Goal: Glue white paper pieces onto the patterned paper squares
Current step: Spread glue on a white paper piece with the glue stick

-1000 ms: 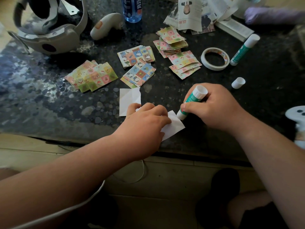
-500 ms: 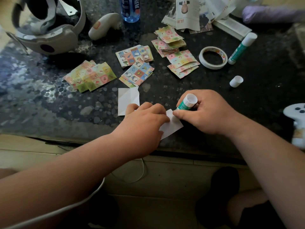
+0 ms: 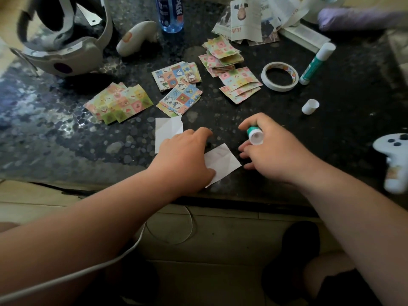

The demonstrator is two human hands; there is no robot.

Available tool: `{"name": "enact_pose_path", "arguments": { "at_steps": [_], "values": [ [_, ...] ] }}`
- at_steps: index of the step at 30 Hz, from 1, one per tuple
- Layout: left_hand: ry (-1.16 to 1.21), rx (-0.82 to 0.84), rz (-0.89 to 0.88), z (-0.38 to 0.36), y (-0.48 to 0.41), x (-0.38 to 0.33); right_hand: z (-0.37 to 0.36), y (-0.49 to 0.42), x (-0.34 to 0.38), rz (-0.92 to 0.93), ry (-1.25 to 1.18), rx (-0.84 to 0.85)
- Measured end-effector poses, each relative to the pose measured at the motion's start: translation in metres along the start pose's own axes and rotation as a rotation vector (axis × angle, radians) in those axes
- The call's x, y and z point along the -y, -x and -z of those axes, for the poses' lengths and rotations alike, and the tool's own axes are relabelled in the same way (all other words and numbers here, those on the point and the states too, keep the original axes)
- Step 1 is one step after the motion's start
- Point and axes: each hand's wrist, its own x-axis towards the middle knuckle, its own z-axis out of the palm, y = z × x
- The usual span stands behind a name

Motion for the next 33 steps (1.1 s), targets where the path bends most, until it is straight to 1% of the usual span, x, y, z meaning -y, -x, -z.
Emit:
{"name": "enact_pose_path", "arguments": {
  "at_steps": [2, 4, 10, 15, 18, 20, 21, 24, 26, 27, 29, 31, 33],
  "values": [
    [0.010, 0.018, 0.025, 0.000, 0.000, -0.003, -0.006, 0.005, 0.004, -0.067, -0.182, 0.020],
    [0.035, 0.033, 0.053, 0.000, 0.000, -0.005, -0.008, 0.006, 0.005, -0.090, -0.240, 0.020],
    [0.151, 0.028, 0.095, -0.001, 0.002, -0.008, -0.012, 0.010, 0.002, -0.010, -0.114, 0.017],
    [0.298, 0.015, 0.105, 0.001, 0.002, -0.010, -0.009, 0.009, 0.002, 0.051, -0.069, 0.035],
    [0.415, 0.002, 0.097, 0.004, 0.001, -0.010, -0.006, 0.007, 0.002, 0.063, -0.087, 0.027],
    [0.546, -0.020, 0.131, 0.006, -0.001, -0.010, -0.001, 0.005, 0.003, 0.077, -0.110, -0.003],
    [0.657, -0.029, 0.168, 0.006, -0.001, -0.010, 0.002, 0.004, 0.003, 0.085, -0.128, -0.034],
    [1.098, -0.031, 0.323, 0.012, -0.001, -0.011, 0.010, 0.001, 0.005, 0.098, -0.235, -0.136],
    [1.318, -0.056, 0.378, 0.015, 0.000, -0.013, 0.009, 0.001, 0.005, 0.089, -0.327, -0.133],
    [1.382, -0.073, 0.391, 0.015, 0.000, -0.014, 0.007, 0.002, 0.006, 0.081, -0.373, -0.109],
    [1.403, -0.099, 0.395, 0.011, 0.000, -0.015, -0.001, 0.004, 0.007, 0.073, -0.419, -0.082],
    [1.325, -0.118, 0.377, 0.005, 0.001, -0.015, -0.008, 0.005, 0.005, 0.106, -0.314, -0.117],
    [1.191, -0.090, 0.350, 0.001, 0.003, -0.015, -0.010, 0.006, 0.005, 0.153, -0.180, -0.141]
  ]
}}
